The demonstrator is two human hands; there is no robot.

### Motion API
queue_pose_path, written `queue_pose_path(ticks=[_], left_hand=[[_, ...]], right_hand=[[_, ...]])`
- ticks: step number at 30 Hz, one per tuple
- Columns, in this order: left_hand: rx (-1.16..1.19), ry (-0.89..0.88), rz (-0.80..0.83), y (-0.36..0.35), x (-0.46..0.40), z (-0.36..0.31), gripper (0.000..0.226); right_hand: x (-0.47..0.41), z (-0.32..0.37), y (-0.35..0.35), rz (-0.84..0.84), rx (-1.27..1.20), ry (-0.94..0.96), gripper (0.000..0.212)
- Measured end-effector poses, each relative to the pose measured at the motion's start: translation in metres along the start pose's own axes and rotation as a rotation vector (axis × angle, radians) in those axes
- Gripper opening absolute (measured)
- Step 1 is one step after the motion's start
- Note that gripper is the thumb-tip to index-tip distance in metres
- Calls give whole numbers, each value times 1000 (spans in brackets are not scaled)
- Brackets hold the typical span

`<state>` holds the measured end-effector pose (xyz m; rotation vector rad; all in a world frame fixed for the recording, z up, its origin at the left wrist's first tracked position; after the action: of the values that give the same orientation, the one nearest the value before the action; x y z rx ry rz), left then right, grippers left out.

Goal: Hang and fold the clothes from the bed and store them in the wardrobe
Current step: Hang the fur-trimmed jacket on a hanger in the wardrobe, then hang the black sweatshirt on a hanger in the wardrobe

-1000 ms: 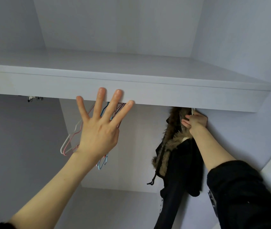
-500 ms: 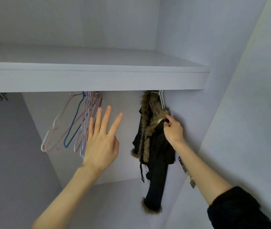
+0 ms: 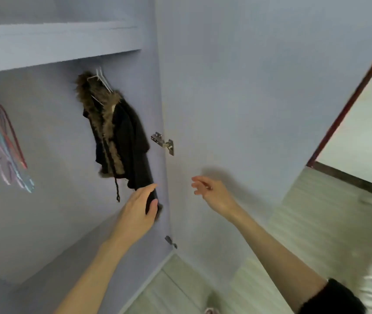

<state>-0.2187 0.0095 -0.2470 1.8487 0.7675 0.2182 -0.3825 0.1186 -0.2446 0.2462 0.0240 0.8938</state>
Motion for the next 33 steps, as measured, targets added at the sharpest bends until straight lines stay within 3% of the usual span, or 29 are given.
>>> queue_pose_path(ticks=[6,15,23,29,33], left_hand=[[106,-234,181,-61,34,-102,38],[139,-809,455,-159,137,-350,31],[181,-1170,711,-248,333,-553,32],[86,-1397,862,-318,469,-648,35],[-14,-1592,972,-379,574,-700,38]], right_hand=[[123,-54,92,-223,-94,-154,29],[382,-126,253,-770,-241,-293,27],[650,-199,339,-1185,-414,-399,22],[812,-261,363,-1444,-469,-457,25],[924,-323,362,-1609,-456,-596,23]])
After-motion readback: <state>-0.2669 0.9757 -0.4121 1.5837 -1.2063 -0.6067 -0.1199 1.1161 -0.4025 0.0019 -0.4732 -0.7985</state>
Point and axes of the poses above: each hand's wrist, its own x-axis away from the middle knuckle, its own y-axis out of the back of the hand, z = x × y, the point moved 6 cm from there along -x, towards the middle knuckle, and after that the axes turned 15 degrees about -x, right-handed, at the moved point
